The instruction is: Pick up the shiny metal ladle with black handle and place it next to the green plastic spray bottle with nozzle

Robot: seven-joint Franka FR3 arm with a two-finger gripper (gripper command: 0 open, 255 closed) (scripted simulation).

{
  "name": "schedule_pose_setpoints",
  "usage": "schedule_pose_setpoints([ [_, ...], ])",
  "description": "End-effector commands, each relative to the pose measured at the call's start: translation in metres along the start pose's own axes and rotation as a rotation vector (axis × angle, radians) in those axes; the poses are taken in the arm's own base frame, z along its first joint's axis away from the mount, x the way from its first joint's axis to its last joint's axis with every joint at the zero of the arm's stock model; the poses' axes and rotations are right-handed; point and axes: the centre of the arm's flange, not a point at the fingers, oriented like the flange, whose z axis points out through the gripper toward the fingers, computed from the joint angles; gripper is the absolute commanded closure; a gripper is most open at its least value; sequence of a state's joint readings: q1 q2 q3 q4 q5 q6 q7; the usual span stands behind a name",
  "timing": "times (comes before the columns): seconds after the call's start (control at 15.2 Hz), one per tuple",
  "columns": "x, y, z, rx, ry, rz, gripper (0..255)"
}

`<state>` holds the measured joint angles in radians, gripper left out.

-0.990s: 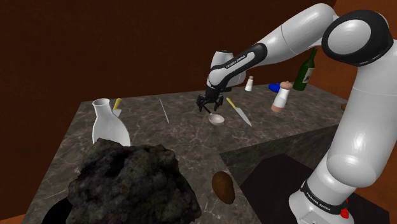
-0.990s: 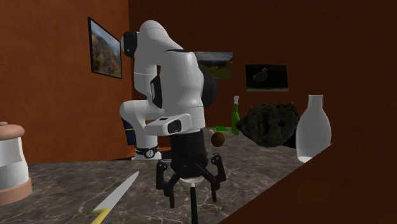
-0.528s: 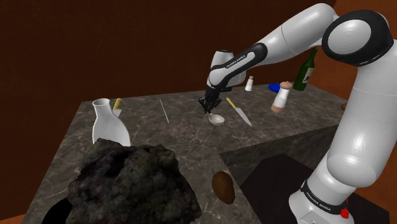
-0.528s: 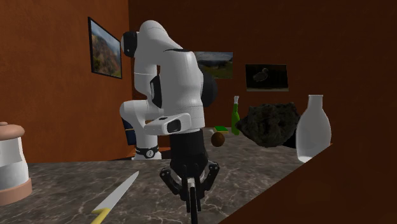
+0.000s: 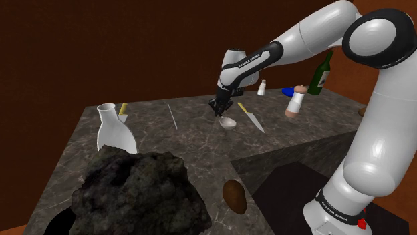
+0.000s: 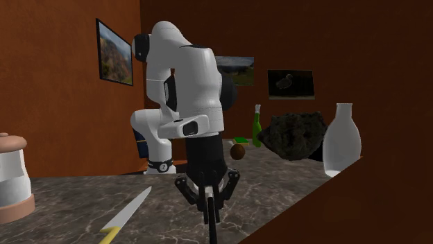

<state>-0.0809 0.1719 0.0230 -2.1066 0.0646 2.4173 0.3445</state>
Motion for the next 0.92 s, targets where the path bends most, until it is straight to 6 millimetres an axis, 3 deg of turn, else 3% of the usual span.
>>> schedule_pose_setpoints([
  [0.0, 0.001, -0.001, -0.01, 0.0, 0.0, 0.0, 255],
  [0.86, 0.009, -0.007, -0.078, 0.0, 0.0, 0.0, 255],
])
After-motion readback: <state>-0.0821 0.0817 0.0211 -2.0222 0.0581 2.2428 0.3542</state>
